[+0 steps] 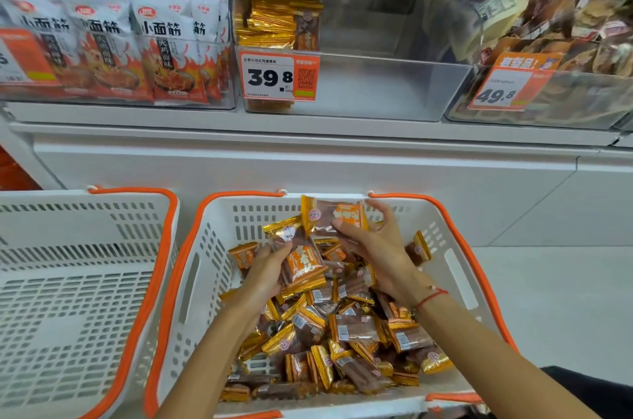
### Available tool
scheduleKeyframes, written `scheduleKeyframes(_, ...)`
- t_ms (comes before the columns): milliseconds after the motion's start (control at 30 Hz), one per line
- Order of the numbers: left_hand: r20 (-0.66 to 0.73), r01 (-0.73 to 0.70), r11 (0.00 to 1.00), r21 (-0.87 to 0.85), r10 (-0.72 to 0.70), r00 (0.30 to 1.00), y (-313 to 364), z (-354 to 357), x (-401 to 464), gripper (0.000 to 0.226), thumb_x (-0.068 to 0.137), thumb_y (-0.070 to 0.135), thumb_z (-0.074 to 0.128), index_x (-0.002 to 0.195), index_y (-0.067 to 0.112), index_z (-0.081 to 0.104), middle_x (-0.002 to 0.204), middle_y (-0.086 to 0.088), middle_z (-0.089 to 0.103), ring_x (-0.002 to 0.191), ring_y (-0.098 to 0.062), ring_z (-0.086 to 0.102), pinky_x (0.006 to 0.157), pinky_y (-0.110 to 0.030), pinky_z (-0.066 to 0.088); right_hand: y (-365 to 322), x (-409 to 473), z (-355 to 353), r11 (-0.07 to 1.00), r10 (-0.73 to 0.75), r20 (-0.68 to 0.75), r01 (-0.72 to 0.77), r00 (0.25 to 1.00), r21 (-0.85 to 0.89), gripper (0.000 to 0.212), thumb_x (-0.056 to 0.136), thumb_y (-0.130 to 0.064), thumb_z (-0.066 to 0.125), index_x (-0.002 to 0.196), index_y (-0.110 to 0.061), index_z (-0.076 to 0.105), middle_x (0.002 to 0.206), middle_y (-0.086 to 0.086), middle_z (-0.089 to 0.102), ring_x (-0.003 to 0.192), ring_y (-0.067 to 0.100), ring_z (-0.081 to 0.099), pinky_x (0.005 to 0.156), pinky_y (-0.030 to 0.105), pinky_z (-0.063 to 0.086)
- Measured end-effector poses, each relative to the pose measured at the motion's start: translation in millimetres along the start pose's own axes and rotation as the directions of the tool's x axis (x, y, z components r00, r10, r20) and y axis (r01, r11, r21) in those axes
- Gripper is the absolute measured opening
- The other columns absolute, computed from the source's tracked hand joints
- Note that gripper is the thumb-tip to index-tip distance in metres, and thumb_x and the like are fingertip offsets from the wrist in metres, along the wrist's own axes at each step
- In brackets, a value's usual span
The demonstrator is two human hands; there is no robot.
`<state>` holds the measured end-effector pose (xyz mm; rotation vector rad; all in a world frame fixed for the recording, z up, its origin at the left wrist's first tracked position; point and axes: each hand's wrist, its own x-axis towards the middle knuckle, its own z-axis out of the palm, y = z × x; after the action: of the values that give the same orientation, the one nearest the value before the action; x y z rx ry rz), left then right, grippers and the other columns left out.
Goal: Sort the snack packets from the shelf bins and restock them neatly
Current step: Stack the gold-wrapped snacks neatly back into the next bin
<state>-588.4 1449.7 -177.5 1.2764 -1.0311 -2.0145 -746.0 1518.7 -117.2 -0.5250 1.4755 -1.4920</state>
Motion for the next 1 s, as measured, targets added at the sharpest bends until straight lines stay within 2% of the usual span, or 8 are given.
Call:
scheduleKeyframes(100,-0.053,-0.01,1.0,0.028,0.012,0.999,-11,0,7,0.034,0.1,0.027,0.049,0.129,0.01,0.047,0.123,-0.024,0.057,0.117,-0.039,0.053,0.109,-0.054,0.035,9,0,6,0.995,-0.044,0.094,0.052,0.995,-0.081,0.075,0.063,-0.019,0.083,0.13,-0.033,0.053,0.122,0.012,0.06,0.096,0.023,0.071,0.083,0.035,0.058)
scheduleKeyframes(200,-0.021,-0.035,0.998,0.05,0.036,0.999,-22,2,8,0.067,0.095,0.047,0.053,0.151,0.03,0.021,0.155,-0.001,0.033,0.141,-0.025,0.033,0.114,-0.055,0.027,22,0,14,0.966,-0.116,-0.005,0.112,0.993,-0.235,0.055,0.06,-0.033,0.087,0.107,-0.031,0.059,0.117,0.004,0.062,0.104,0.022,0.066,0.09,0.043,0.055)
scheduleKeyframes(333,-0.062,-0.023,0.997,-0.067,0.019,0.998,-21,7,5,0.066,0.089,0.049,0.057,0.144,0.017,0.038,0.145,-0.005,0.047,0.133,-0.027,0.044,0.111,-0.054,0.032,31,4,21,0.933,-0.105,-0.082,0.07,0.991,-0.354,0.044,0.067,-0.028,0.087,0.09,-0.018,0.05,0.097,0.01,0.066,0.086,0.031,0.069,0.075,0.048,0.058)
scheduleKeyframes(467,-0.092,-0.05,0.991,-0.128,0.039,0.995,-11,12,0,0.032,0.102,0.03,0.036,0.101,0.016,0.065,0.09,-0.006,0.071,0.09,-0.022,0.065,0.082,-0.037,0.05,30,7,23,0.879,-0.116,0.046,0.124,0.992,-0.461,0.044,0.071,-0.033,0.084,0.103,-0.022,0.056,0.102,0.006,0.063,0.089,0.024,0.067,0.074,0.043,0.059)
scheduleKeyframes(633,-0.022,-0.141,0.975,-0.174,0.139,0.99,-9,18,2,0.081,0.068,0.077,0.062,0.134,0.031,0.054,0.138,0.0,0.055,0.128,-0.018,0.049,0.112,-0.049,0.033,31,-7,34,0.718,-0.325,0.161,0.354,0.932,-0.599,0.042,0.084,-0.038,0.071,0.125,-0.033,0.059,0.098,-0.009,0.058,0.088,-0.004,0.055,0.071,0.011,0.046)
scheduleKeyframes(833,0.0,-0.178,0.976,-0.121,0.18,0.984,-2,15,-6,0.096,0.053,0.092,0.058,0.132,0.038,0.054,0.146,0.003,0.047,0.134,-0.023,0.044,0.113,-0.054,0.031,8,-5,32,0.779,-0.186,0.255,0.301,0.949,-0.551,0.042,0.086,-0.039,0.069,0.125,-0.04,0.054,0.119,-0.009,0.052,0.104,0.004,0.054,0.083,0.023,0.052)
scheduleKeyframes(933,0.058,-0.285,0.957,-0.057,0.289,0.956,26,27,-41,0.083,0.064,0.09,0.047,0.136,0.051,0.042,0.145,0.015,0.043,0.137,-0.009,0.036,0.117,-0.043,0.027,-22,-3,29,0.831,0.029,0.398,0.199,0.917,-0.52,0.07,0.086,-0.037,0.069,0.145,-0.034,0.031,0.136,-0.013,0.042,0.124,0.012,0.048,0.095,0.027,0.05)
scheduleKeyframes(1000,0.072,-0.36,0.93,0.069,0.355,0.932,41,33,-59,0.025,0.092,0.065,0.038,0.116,0.056,0.038,0.119,0.034,0.043,0.111,0.023,0.04,0.101,-0.008,0.031,-44,-7,30,0.82,0.072,0.511,0.241,0.857,-0.52,0.068,0.087,-0.037,0.068,0.145,-0.033,0.031,0.138,-0.012,0.048,0.125,0.01,0.051,0.102,0.033,0.048)
